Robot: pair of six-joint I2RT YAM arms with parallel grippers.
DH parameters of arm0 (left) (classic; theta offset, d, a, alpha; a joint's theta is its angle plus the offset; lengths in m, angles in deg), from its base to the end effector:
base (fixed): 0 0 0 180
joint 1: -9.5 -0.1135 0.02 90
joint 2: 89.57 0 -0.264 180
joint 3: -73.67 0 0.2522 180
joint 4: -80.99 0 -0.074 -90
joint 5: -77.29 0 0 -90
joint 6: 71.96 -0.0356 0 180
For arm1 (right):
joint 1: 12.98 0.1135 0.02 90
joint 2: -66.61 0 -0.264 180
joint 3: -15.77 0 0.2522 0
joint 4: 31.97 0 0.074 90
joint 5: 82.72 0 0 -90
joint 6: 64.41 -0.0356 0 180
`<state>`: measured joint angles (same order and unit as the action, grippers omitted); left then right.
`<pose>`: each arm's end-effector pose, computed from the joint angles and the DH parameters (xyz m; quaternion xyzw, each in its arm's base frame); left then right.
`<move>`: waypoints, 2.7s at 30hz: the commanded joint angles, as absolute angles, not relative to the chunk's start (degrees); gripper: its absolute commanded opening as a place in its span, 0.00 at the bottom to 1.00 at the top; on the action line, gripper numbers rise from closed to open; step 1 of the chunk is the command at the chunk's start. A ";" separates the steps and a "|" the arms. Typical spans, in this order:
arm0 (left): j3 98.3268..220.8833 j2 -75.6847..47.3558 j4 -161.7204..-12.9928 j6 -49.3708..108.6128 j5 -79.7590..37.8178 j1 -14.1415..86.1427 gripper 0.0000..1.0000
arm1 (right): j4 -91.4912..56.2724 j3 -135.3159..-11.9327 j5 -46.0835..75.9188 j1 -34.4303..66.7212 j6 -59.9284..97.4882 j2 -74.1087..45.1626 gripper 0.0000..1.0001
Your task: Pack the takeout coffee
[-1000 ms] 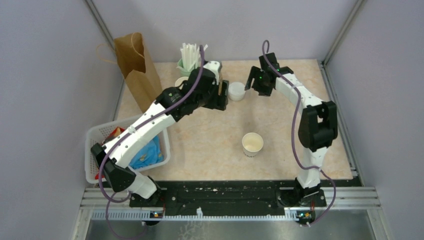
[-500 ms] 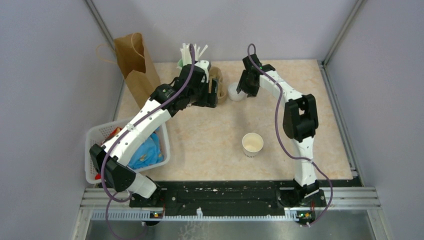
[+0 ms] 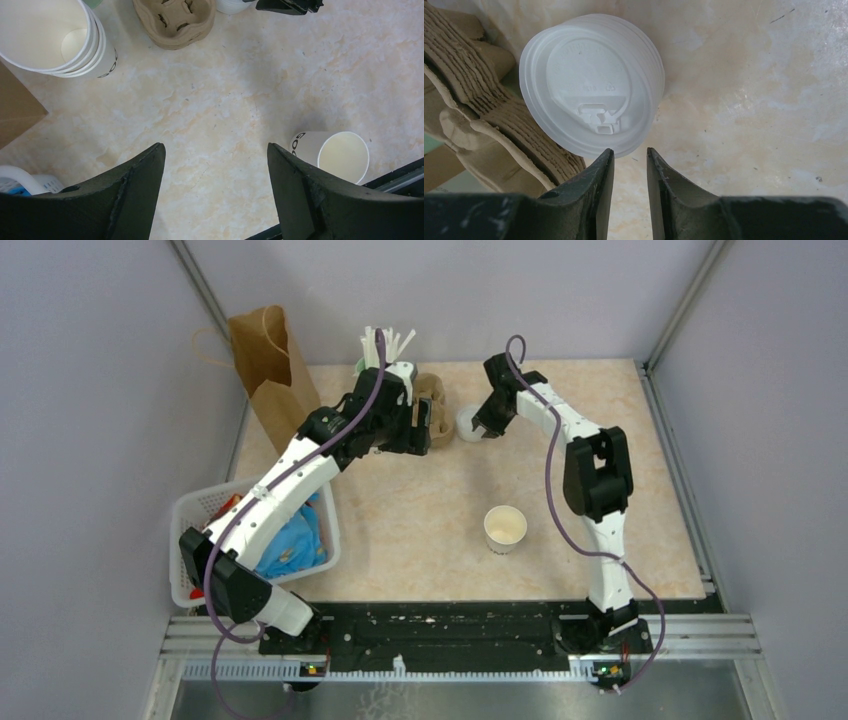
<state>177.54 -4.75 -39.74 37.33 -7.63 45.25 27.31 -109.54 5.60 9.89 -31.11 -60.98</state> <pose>0.2600 -0.1833 0.3881 0.1113 0.8996 -0.1586 0.3915 0.4475 0.1876 0.2163 0.2855 0.9263 0.1463 0.1978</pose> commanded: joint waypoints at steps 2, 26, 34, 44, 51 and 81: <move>177.00 -6.40 -41.66 36.32 -8.47 44.68 0.81 | 27.21 -112.88 5.17 10.22 -34.27 -61.65 0.27; 177.00 -6.51 -41.84 35.97 -9.06 44.01 0.81 | 29.01 -114.58 6.44 9.34 -37.95 -60.93 0.04; 176.95 -6.54 -41.84 36.10 -9.19 43.91 0.81 | 30.11 -114.48 5.28 8.90 -38.92 -59.32 0.01; 178.25 -6.15 -41.42 35.97 -9.02 43.70 0.82 | 22.84 -106.05 5.92 6.96 -39.73 -52.07 0.00; 179.66 -5.21 -41.23 36.28 -9.71 43.63 0.82 | 19.06 -102.21 11.04 4.60 -37.51 -50.54 0.00; 182.91 -1.81 -40.44 37.47 -12.41 43.43 0.83 | 10.26 -96.96 25.63 1.72 -32.88 -51.37 0.00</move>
